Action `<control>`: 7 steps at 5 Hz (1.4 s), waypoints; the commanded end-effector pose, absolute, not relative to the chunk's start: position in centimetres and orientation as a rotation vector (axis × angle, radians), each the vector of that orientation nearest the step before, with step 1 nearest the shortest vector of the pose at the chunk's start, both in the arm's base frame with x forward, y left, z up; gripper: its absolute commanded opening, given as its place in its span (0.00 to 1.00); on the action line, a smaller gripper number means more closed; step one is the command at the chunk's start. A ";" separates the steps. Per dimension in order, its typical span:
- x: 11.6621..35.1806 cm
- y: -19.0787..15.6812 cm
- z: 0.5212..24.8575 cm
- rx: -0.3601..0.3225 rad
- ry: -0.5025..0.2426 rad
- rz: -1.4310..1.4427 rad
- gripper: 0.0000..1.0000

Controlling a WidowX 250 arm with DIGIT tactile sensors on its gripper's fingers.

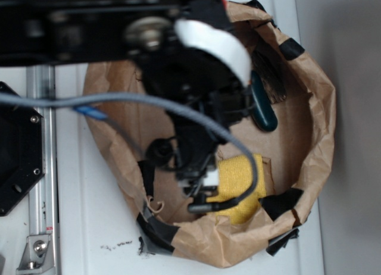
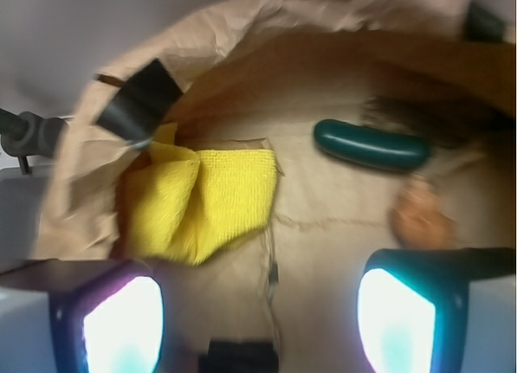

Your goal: Grab the yellow cloth.

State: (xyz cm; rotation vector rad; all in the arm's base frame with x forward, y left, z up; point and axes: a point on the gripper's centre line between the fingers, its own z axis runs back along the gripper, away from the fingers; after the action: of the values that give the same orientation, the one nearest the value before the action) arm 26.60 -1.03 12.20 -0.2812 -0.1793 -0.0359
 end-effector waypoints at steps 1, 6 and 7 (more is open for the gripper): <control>29.3 -4.8 9.4 -0.266 -0.192 -0.207 1.00; 27.4 -9.9 2.0 -0.299 -0.152 -0.387 0.43; 27.4 -9.5 1.4 -0.301 -0.148 -0.360 0.00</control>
State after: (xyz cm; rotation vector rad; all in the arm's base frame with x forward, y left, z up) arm 28.33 -8.46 2.13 -0.2972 -0.1813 -0.3413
